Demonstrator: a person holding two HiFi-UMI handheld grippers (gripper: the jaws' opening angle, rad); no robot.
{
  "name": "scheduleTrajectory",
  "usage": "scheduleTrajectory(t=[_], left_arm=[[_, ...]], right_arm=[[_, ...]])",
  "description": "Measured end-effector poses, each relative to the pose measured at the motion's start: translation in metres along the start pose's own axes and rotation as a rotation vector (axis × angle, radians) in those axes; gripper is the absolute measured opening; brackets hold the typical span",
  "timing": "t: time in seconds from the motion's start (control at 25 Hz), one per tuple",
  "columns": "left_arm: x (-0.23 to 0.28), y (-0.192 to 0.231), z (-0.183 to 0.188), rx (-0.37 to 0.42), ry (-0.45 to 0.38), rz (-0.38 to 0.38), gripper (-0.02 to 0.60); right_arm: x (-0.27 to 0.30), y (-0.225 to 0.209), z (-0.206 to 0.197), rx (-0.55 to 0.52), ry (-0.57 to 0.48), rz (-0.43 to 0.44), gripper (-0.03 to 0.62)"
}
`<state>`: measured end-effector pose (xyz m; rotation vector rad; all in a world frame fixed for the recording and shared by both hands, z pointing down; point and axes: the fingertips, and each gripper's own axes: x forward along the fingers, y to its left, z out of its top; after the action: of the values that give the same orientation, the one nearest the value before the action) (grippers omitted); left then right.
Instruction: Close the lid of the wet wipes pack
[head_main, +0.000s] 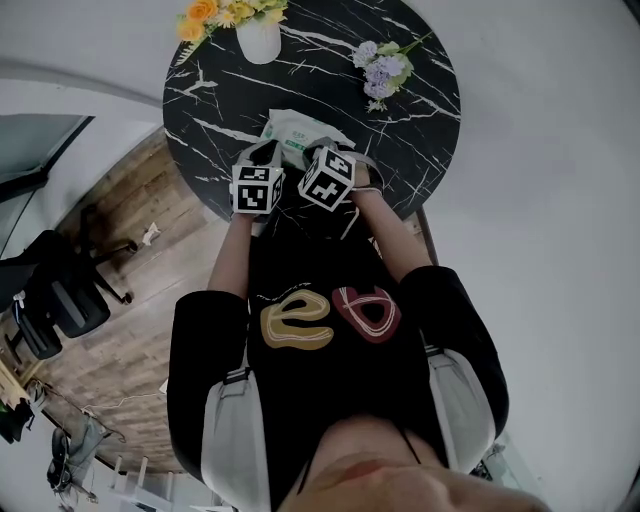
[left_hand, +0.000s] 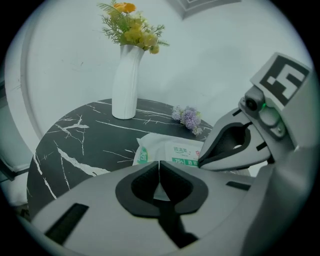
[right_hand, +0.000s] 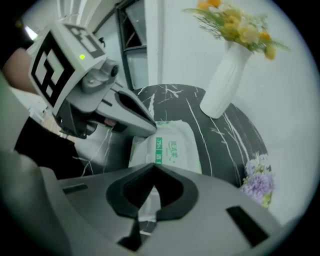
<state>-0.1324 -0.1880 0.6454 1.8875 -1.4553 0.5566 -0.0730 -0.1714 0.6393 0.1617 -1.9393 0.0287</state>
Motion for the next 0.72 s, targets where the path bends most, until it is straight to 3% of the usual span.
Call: scheduleTrajectory(t=[0.12,0.24,0.72], left_arm=[[0.0,0.0,0.0,-0.001,0.0,-0.006,0.02],[0.0,0.0,0.001,0.004,0.004,-0.01,0.02],[-0.001,-0.001,0.0,0.017,0.014,-0.016,0.02]], right_arm=[[0.0,0.004,0.004,-0.099,-0.001,-0.034,0.012],[-0.002,0.007,0.018,-0.025,-0.053,-0.005,0.012],[0.006,0.003,0.018,0.153,-0.064,0.052,0.011]])
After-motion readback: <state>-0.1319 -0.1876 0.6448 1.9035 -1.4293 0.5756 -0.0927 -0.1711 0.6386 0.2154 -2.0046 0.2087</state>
